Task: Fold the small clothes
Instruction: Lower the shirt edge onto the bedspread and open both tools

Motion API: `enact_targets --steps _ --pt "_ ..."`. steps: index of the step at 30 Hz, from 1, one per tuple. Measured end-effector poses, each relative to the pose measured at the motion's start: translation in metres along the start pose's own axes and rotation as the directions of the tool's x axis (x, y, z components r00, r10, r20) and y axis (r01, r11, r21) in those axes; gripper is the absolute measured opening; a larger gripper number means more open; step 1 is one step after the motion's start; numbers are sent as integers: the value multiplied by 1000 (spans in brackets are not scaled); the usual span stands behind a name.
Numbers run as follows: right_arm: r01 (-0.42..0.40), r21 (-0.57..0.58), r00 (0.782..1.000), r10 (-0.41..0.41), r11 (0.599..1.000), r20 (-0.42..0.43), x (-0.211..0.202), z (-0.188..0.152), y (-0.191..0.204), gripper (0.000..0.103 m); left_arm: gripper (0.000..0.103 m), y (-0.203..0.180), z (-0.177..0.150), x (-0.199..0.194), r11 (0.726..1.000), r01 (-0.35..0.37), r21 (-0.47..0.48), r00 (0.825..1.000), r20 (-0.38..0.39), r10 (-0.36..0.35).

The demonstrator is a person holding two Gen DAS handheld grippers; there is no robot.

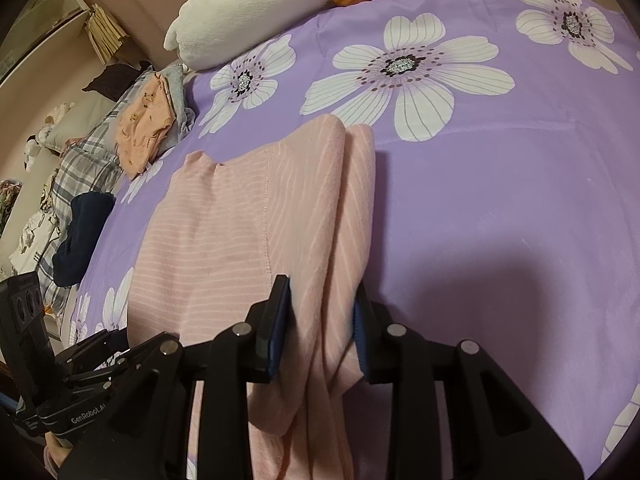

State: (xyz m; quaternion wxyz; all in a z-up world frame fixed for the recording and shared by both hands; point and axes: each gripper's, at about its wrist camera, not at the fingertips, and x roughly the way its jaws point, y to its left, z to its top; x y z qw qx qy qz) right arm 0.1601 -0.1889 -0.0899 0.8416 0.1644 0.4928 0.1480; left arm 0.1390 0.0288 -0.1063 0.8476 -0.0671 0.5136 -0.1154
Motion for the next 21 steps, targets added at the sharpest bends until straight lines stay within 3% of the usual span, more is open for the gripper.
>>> enact_targets --steps 21 --pt "30 13 1000 -30 999 4 -10 -9 0 31 50 -6 -31 -10 1000 -23 -5 999 -32 23"
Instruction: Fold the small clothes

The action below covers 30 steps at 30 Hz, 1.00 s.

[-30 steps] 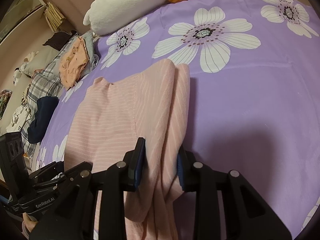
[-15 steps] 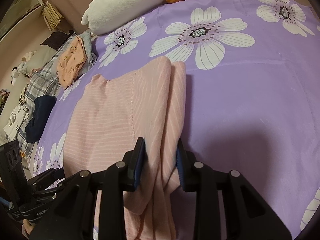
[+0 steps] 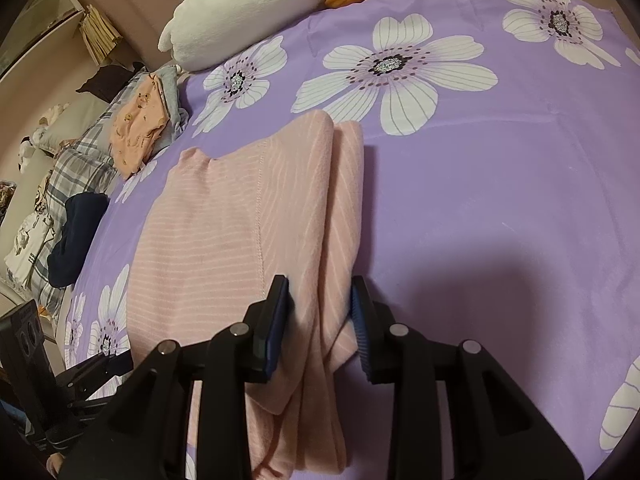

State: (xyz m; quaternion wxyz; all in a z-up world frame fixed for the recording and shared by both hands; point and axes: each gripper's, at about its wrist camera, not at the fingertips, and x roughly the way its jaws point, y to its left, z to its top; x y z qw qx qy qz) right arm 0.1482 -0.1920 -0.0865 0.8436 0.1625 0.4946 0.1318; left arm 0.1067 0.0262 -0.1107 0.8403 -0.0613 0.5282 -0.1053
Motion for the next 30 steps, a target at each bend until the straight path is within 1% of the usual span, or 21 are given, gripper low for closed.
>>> enact_targets --steps 5,13,17,20,21,23,25,30 --pt "7 4 1000 -7 1000 2 -3 -1 -1 32 50 0 -5 -2 1000 -2 0 1000 -3 2" --pt "26 33 1000 -26 999 12 -15 -5 -7 39 50 2 -14 -9 1000 6 -12 1000 -10 -6" --pt "74 25 997 -75 997 36 -27 -5 -8 40 50 6 -19 -15 1000 10 -20 1000 -15 -10" --pt "161 18 985 -162 987 66 -40 -4 -10 40 50 10 -23 -20 999 10 -35 1000 -17 -10" --pt "175 18 982 -176 984 72 -43 -3 -12 40 50 11 -24 -22 999 9 -39 1000 -17 -10" --pt "174 17 981 -174 985 86 -52 -3 -14 40 50 14 -27 -26 999 7 -51 1000 -17 -8" --pt "158 -6 982 -157 987 106 -62 -5 -13 40 50 17 -27 -29 998 1 -62 1000 -15 -2" --pt "105 -125 988 -89 987 127 -73 -15 11 40 50 19 -20 -34 996 -17 -84 1000 12 18"
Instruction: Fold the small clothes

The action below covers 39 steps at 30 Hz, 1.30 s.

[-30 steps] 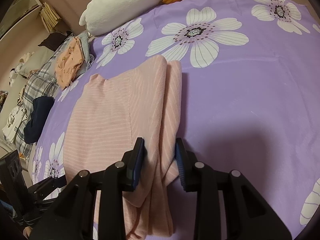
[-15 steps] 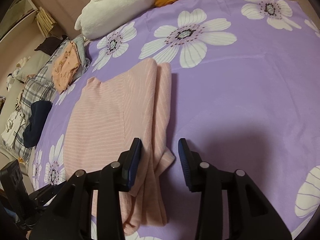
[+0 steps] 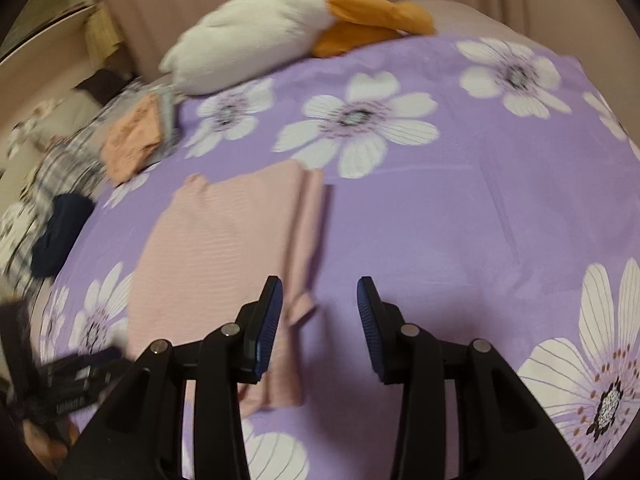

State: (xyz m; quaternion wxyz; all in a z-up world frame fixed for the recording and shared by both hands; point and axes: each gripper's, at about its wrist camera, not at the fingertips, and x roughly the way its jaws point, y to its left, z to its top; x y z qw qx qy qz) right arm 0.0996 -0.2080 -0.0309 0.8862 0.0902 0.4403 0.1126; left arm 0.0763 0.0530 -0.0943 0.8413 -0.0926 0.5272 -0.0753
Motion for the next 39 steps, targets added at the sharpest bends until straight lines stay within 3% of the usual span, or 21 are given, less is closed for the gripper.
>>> enact_targets --steps 6,10,14,19,21,24,29,34,39 --pt "-120 -136 993 118 983 -18 1 -14 37 27 50 -14 28 -8 999 13 39 995 97 -17" --pt "-135 -184 990 123 974 -73 19 -28 51 19 50 -23 51 4 997 9 80 991 134 -20" --pt "-116 -178 985 91 977 -145 42 -40 48 16 49 -30 63 21 993 9 116 987 158 -27" --pt "-145 -149 976 117 978 -184 49 -41 42 13 49 -33 69 50 989 -14 148 996 94 0" --pt "-193 -103 965 170 976 -198 46 -35 40 18 49 -34 67 48 988 -14 156 995 99 -1" --pt "-247 -24 960 241 969 -142 40 -15 32 19 49 -32 66 47 987 -9 160 995 98 -7" --pt "-204 7 977 204 979 -57 55 20 27 19 49 -33 68 48 986 -9 166 995 96 -7" --pt "-163 22 983 164 986 -87 93 40 25 18 49 -33 70 49 986 -2 165 996 90 -13" --pt "-108 51 986 113 993 -124 111 42 18 10 49 -34 70 50 986 -5 169 996 93 -11"
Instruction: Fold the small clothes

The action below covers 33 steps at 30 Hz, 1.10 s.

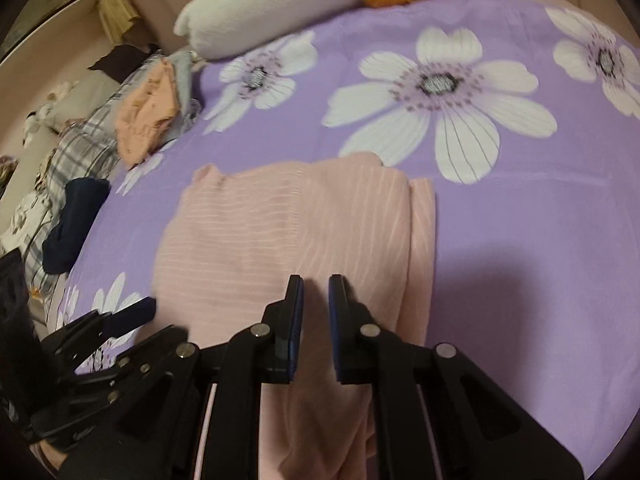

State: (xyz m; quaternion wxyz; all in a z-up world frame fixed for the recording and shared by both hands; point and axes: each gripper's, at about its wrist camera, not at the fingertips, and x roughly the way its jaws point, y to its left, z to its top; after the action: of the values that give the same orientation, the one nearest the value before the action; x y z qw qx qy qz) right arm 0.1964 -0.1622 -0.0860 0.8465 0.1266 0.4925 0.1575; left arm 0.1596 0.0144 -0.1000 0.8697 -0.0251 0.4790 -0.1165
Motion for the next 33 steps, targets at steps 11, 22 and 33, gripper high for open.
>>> enact_targets --steps 11,22,33 --pt "-41 -146 998 48 988 42 -47 -39 17 18 49 -8 -17 -15 999 -43 14 999 25 43" --pt "67 -185 998 -66 980 12 -59 -96 9 15 49 -18 -66 -32 995 -96 12 995 9 96" --pt "94 -158 995 -88 983 45 -104 -116 22 38 58 -17 -83 -63 994 -88 -60 996 -35 86"
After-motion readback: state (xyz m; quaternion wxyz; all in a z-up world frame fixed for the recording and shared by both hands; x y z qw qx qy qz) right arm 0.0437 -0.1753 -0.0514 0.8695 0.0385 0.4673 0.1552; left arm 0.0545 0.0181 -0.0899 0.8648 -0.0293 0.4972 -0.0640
